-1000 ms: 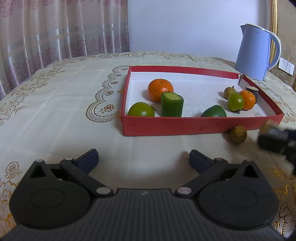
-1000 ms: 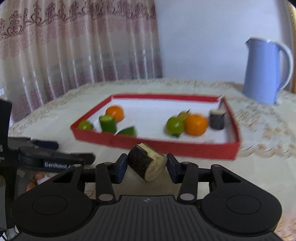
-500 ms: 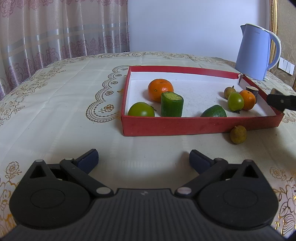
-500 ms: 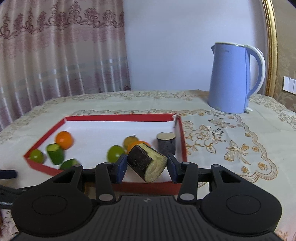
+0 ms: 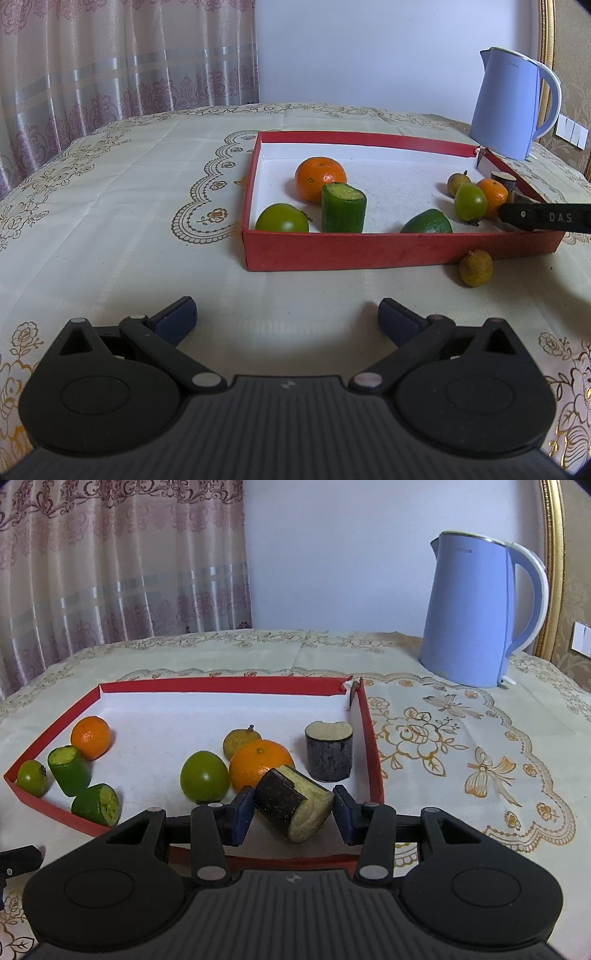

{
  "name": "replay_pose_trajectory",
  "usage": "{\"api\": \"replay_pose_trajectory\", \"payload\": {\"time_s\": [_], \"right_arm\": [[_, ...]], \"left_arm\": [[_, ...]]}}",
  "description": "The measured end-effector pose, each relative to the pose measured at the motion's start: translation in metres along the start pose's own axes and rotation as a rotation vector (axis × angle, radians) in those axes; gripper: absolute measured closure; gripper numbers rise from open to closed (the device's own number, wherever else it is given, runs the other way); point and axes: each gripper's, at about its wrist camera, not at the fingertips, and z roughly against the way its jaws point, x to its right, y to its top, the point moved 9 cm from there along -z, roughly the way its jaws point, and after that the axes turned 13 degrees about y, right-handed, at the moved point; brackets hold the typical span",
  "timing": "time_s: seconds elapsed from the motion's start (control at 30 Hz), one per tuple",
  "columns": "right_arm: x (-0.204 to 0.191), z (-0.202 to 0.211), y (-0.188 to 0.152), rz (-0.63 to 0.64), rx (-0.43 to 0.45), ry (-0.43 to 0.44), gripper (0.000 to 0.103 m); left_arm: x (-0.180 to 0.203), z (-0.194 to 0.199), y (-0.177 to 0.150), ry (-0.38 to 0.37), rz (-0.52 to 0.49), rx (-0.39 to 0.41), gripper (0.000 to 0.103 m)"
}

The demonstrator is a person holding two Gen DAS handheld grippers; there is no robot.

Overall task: Organize fruits
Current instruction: 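Carry the eggplant chunk with the right gripper into the tray, release, then move the left gripper to the small brown round fruit and close it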

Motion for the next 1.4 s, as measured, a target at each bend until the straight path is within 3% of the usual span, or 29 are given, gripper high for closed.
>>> {"api": "replay_pose_trajectory", "payload": {"time_s": [0.17, 0.23, 0.3, 0.37, 0.73, 1.07, 1.23, 1.33, 1.4], "right_arm": [[0.000, 0.000, 0.000, -0.002, -0.004, 0.006, 0.057], [-0.001, 0.003, 0.000, -0.003, 0.004, 0.018, 0.049], [-0.004, 0.010, 0.001, 0.010, 0.019, 0.017, 0.030], [-0.007, 0.022, 0.003, 0.032, 0.055, -0.004, 0.023], [-0.010, 0.077, -0.021, 0.035, 0.112, 0.042, 0.022], [0.008, 0.064, -0.049, -0.022, 0.000, -0.003, 0.022], [0.014, 0.059, -0.055, -0.063, -0.028, 0.022, 0.012], [0.009, 0.055, -0.056, -0.027, -0.052, -0.003, 0.010], [0.007, 0.053, -0.056, -0.008, -0.064, -0.017, 0.008]], "left_arm": [[0.000, 0.000, 0.000, 0.000, 0.000, 0.000, 0.000], [0.000, 0.000, 0.000, 0.000, 0.000, 0.000, 0.000], [0.000, 0.000, 0.000, 0.000, 0.000, 0.000, 0.000], [0.000, 0.000, 0.000, 0.000, 0.001, 0.000, 0.000], [0.000, 0.000, 0.000, 0.000, 0.000, 0.000, 0.000], [0.000, 0.000, 0.000, 0.000, 0.001, 0.000, 0.000], [0.000, 0.001, 0.000, -0.009, 0.013, 0.007, 0.000], [0.005, 0.009, -0.001, -0.049, 0.012, 0.003, 0.000], [0.014, 0.019, -0.001, -0.115, 0.020, -0.001, 0.000]]}}
